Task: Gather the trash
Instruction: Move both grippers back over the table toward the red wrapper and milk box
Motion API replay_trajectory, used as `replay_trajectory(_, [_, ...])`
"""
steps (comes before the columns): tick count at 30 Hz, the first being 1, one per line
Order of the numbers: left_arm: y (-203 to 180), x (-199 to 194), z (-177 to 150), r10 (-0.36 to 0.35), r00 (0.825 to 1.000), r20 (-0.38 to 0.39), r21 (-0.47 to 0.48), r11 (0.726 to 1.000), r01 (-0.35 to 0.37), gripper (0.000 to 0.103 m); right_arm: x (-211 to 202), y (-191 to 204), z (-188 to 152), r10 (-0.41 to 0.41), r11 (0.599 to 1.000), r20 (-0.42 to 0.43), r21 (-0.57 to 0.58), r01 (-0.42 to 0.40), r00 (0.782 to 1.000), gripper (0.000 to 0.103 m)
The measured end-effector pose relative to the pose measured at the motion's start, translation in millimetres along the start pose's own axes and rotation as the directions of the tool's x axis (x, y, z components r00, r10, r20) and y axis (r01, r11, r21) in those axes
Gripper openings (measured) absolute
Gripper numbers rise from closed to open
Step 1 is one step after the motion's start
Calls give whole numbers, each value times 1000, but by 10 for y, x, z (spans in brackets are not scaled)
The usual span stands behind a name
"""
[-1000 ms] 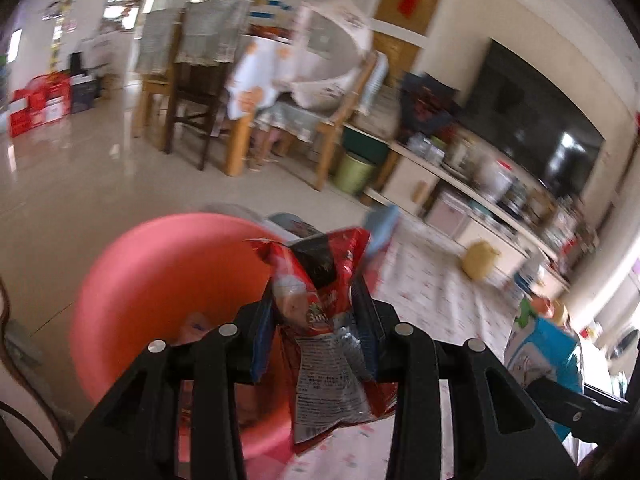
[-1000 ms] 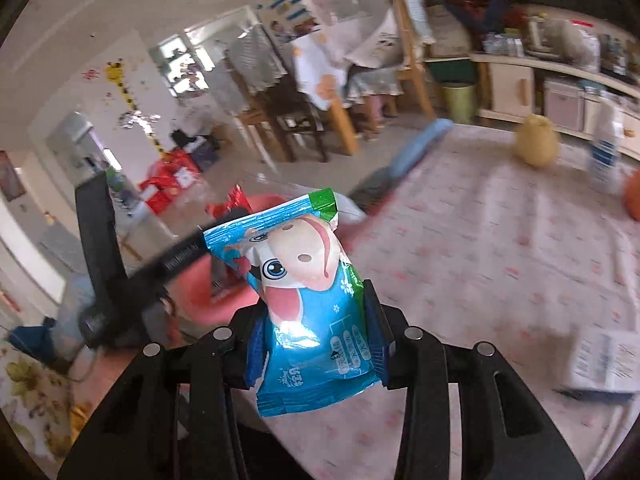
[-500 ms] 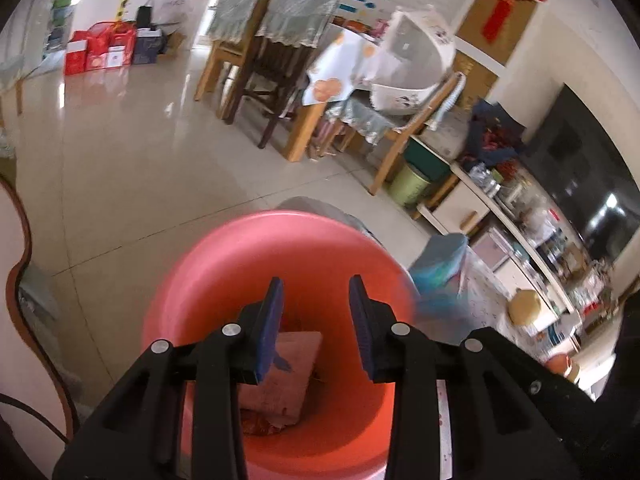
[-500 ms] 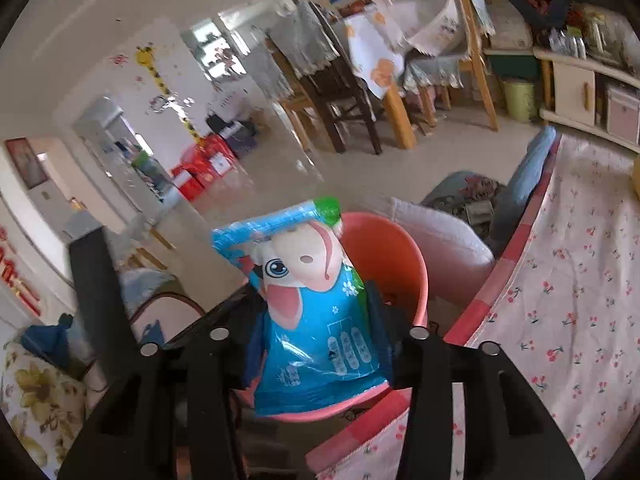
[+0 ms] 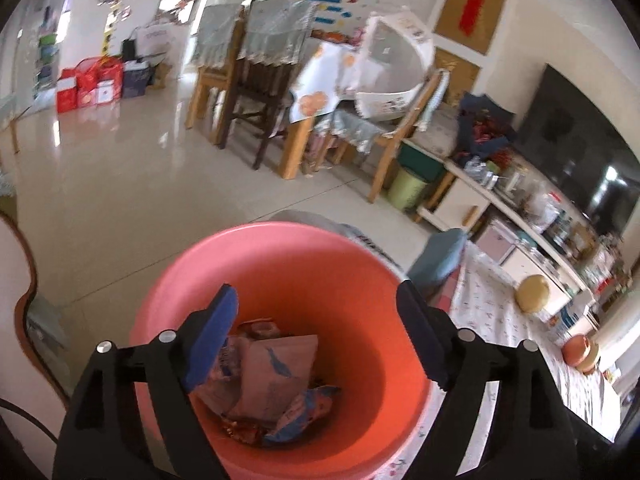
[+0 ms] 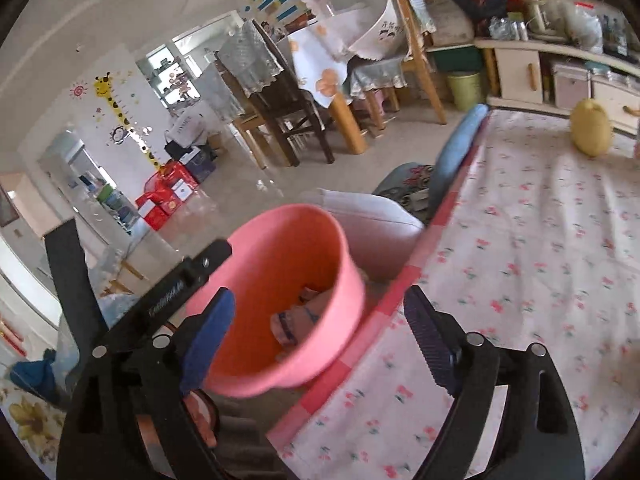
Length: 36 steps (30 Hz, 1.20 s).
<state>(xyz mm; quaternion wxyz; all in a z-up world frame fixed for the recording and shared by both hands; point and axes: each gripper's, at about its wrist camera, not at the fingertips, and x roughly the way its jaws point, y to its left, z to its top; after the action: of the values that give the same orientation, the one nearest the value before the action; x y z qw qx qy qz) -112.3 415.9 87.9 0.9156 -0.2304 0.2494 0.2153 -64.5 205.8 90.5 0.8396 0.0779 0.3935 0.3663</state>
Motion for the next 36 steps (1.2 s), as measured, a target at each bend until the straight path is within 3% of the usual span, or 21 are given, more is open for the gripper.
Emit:
replay_trajectory(5, [-221, -38, -56, -69, 997, 32, 45, 997, 68, 86, -299, -54, -168, -62, 997, 39, -42, 64, 997, 89])
replay_trajectory(12, [-469, -128, -153, -115, 992, 55, 93, 990, 109, 87, -673, -125, -325, -122, 988, 91, -84, 129, 988, 90])
replay_trajectory(19, [-640, -184, -277, -178, 984, 29, 114, 978, 173, 87, -1002, -269, -515, -178, 978, 121, -88, 190, 976, 90])
replay_trajectory(25, [-904, -291, -466, -251, 968, 6, 181, 952, 246, 87, -1259, -430, -648, -183, 981, 133, -46, 191, 974, 94])
replay_trajectory(29, [-1084, -326, -595, -246, 969, -13, 230, 942, 243, 87, -1424, -527, -723, -201, 978, 144, -35, 207, 969, 94])
replay_trajectory(36, [-1426, -385, -849, -240, 967, -79, 351, 902, 253, 87, -1641, -710, -851, -233, 972, 159, 0, 236, 959, 94])
